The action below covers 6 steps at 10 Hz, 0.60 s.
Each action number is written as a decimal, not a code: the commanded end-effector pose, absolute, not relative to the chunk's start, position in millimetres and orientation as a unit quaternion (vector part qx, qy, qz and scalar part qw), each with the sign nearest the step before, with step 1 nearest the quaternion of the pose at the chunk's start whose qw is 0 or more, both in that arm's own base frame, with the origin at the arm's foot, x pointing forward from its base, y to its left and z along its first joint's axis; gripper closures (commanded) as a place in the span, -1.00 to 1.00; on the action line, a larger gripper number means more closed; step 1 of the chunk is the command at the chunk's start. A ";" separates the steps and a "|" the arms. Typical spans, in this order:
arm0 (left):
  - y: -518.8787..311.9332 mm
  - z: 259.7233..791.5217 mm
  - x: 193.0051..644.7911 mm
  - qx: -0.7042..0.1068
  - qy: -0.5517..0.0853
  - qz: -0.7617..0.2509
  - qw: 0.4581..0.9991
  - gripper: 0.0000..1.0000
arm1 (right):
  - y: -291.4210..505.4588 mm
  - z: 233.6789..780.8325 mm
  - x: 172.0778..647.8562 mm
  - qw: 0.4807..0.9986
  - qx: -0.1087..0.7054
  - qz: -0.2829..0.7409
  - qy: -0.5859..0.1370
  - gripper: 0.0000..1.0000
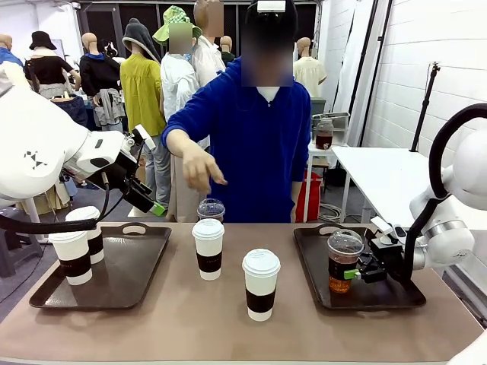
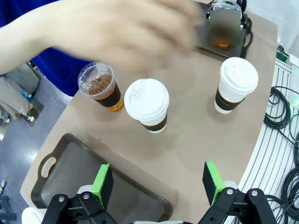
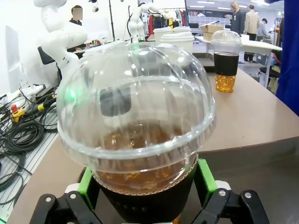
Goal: Distribute the coffee onto the tray.
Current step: Pick up one iced Americano and place it on the right Handle tray.
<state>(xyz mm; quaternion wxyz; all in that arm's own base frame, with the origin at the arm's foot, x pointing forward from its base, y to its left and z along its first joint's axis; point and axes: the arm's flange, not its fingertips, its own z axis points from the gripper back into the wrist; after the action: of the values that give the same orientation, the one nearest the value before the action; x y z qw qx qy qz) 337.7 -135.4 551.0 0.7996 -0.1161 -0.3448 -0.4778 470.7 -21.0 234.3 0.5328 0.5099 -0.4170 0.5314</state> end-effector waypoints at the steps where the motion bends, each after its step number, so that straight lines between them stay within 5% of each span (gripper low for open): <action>1: -134.4 551.0 337.3 -0.121 -0.343 -0.480 0.798 -1.00 | -21.9 239.2 470.7 0.546 0.508 0.533 -0.399 -1.00; 6: -134.4 551.0 337.3 -0.121 -0.343 -0.480 0.798 -1.00 | -46.4 246.1 468.2 0.562 0.495 0.522 -0.408 -1.00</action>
<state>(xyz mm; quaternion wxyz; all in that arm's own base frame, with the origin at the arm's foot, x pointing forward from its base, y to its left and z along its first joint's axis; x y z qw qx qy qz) 337.7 -135.4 551.0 0.7996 -0.1161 -0.3448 -0.4778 470.7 -40.7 239.4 0.5511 0.4972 -0.4178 0.5239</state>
